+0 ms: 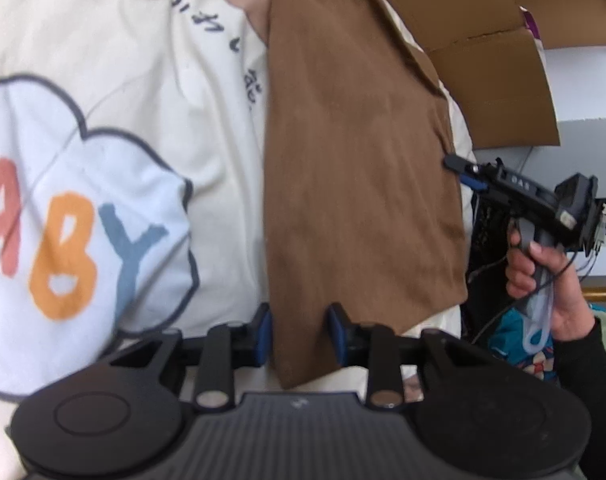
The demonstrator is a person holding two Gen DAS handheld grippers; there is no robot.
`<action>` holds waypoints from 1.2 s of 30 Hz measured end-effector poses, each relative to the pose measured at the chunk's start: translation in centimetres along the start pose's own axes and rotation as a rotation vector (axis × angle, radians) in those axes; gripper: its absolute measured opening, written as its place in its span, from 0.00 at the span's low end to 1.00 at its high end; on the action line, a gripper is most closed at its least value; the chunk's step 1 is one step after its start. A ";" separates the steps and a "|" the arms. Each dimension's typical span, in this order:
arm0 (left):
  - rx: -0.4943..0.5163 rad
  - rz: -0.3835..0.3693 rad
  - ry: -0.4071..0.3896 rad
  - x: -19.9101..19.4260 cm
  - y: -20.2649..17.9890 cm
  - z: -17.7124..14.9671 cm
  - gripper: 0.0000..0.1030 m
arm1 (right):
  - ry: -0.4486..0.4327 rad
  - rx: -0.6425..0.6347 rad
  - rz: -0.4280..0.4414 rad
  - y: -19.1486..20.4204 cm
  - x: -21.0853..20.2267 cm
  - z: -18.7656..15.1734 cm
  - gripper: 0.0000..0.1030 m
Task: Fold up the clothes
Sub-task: 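Move both open tools along the folded shirt's edge, then close the left tool on the shirt edge while the right tool pinches it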
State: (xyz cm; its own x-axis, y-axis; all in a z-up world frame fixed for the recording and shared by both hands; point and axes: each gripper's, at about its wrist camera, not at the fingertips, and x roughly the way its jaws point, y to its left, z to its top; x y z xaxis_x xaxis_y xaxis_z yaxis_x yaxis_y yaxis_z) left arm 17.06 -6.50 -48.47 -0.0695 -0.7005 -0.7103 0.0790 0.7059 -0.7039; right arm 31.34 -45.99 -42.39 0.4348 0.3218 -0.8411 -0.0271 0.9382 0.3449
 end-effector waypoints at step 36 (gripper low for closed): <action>-0.029 -0.128 -0.053 -0.4 0.5 -1.1 0.06 | 0.098 0.155 0.071 -2.6 -2.6 -10.7 0.26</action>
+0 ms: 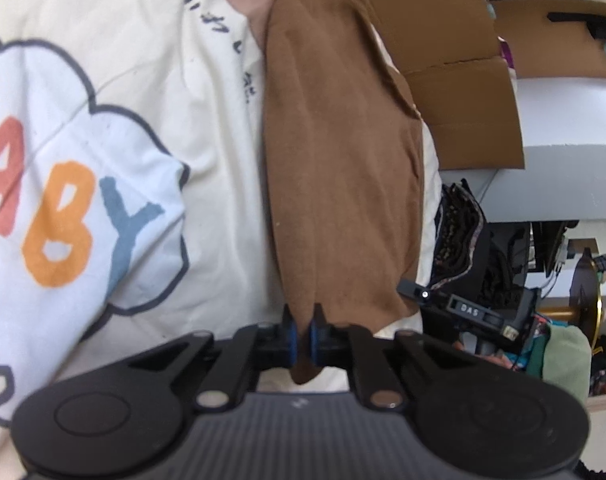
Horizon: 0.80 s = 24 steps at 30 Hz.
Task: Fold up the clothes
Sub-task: 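Close the left tool on the shirt edge while the right tool pinches it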
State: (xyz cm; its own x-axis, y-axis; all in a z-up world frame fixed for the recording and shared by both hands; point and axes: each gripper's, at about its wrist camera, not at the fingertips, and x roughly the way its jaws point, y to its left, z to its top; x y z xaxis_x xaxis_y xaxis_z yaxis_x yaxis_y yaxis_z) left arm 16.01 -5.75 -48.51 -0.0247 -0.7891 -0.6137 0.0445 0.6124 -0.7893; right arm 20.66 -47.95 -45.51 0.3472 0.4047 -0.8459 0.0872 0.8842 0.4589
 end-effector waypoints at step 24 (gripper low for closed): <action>-0.057 0.112 0.027 -7.9 0.9 -0.1 0.05 | 0.136 0.146 0.107 5.4 -0.6 -3.7 0.10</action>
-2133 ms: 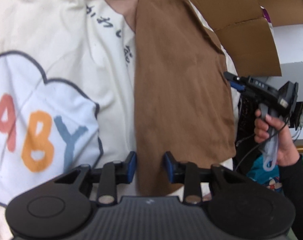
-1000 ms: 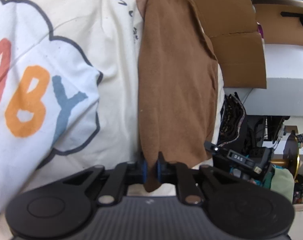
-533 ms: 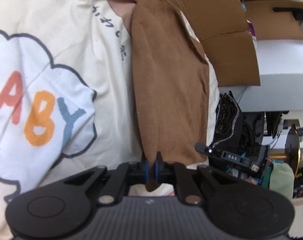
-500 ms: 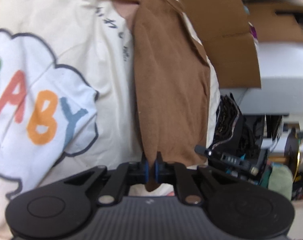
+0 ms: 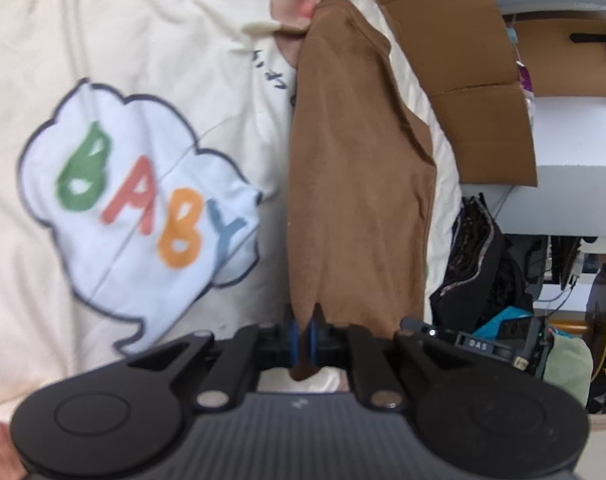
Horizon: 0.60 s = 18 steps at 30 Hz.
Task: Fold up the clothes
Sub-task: 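Close the left tool on the shirt edge while the right tool pinches it, then open both tools and release the shirt edge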
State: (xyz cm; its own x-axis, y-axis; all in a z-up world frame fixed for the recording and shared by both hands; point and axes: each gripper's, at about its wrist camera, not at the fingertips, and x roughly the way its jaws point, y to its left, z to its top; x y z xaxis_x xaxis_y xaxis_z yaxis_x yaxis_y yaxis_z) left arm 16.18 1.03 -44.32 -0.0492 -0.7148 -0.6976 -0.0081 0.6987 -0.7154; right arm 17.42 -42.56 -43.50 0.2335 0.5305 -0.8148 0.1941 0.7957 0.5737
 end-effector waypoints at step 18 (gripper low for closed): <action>0.083 0.143 0.084 -1.9 0.5 0.1 0.28 | 0.004 -0.016 0.049 1.3 0.0 -1.3 0.43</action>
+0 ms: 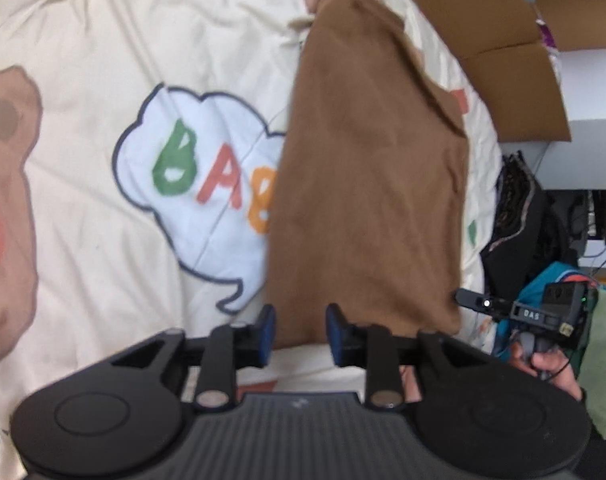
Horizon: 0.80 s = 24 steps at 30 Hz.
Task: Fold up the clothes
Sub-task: 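Open both tools and release the shirt edge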
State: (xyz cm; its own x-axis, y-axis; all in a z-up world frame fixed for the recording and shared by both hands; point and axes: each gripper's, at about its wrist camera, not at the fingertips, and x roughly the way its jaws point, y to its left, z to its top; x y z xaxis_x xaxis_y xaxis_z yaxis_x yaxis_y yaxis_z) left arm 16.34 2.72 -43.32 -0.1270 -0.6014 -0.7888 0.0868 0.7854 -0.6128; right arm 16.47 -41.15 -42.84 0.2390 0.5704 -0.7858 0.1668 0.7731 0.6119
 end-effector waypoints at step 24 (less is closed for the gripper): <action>0.074 -0.032 -0.194 1.4 -1.5 10.0 0.59 | -0.247 0.107 0.091 -2.6 2.3 9.9 0.67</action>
State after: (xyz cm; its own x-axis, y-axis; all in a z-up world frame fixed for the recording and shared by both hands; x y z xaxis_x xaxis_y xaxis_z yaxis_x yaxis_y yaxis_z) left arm 25.93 -0.81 -43.96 0.0609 -0.6482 -0.7590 0.1593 0.7570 -0.6337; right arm 26.08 -44.55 -45.38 0.4816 0.5408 -0.6896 0.2309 0.6808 0.6951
